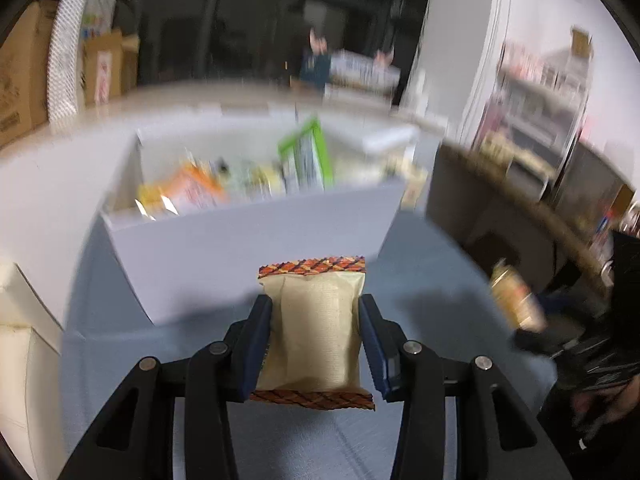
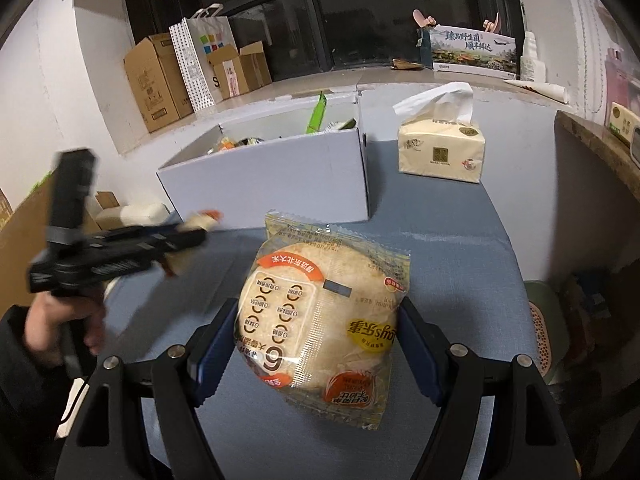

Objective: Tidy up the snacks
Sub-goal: 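Carry both packs over the white box and release them inside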

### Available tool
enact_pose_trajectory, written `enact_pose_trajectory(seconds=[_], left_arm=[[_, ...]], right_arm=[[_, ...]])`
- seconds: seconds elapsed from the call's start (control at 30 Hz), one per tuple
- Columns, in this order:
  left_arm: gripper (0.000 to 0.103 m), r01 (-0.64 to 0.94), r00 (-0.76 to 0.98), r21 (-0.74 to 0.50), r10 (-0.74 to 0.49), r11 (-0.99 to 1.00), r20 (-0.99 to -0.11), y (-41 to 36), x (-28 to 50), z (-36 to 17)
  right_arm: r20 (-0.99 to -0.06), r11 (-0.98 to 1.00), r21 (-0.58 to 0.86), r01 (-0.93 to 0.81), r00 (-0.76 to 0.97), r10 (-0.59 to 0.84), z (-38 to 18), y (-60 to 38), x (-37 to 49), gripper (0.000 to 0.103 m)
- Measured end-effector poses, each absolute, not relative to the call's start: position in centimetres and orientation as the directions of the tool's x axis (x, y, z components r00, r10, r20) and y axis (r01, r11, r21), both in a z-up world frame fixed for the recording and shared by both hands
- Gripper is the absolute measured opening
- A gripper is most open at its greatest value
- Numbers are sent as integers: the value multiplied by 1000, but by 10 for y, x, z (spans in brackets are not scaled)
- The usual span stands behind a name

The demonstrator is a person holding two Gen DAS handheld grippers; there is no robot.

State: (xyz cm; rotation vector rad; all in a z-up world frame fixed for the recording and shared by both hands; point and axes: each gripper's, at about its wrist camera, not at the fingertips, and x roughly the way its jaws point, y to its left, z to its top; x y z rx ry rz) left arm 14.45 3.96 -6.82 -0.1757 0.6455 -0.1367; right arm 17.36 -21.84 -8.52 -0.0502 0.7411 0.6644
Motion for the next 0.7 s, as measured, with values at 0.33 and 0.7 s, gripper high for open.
enact_pose_trajectory(seconds=[0.33, 0.7], left_arm=[[48, 9, 878, -188, -98, 982, -468, 97, 192, 10], [59, -65, 859, -200, -47, 978, -510, 131, 272, 9]], right_arm=[[-535, 716, 190, -672, 541, 650, -21, -164, 226, 80], [-556, 706, 193, -681, 517, 651, 7, -68, 339, 81]])
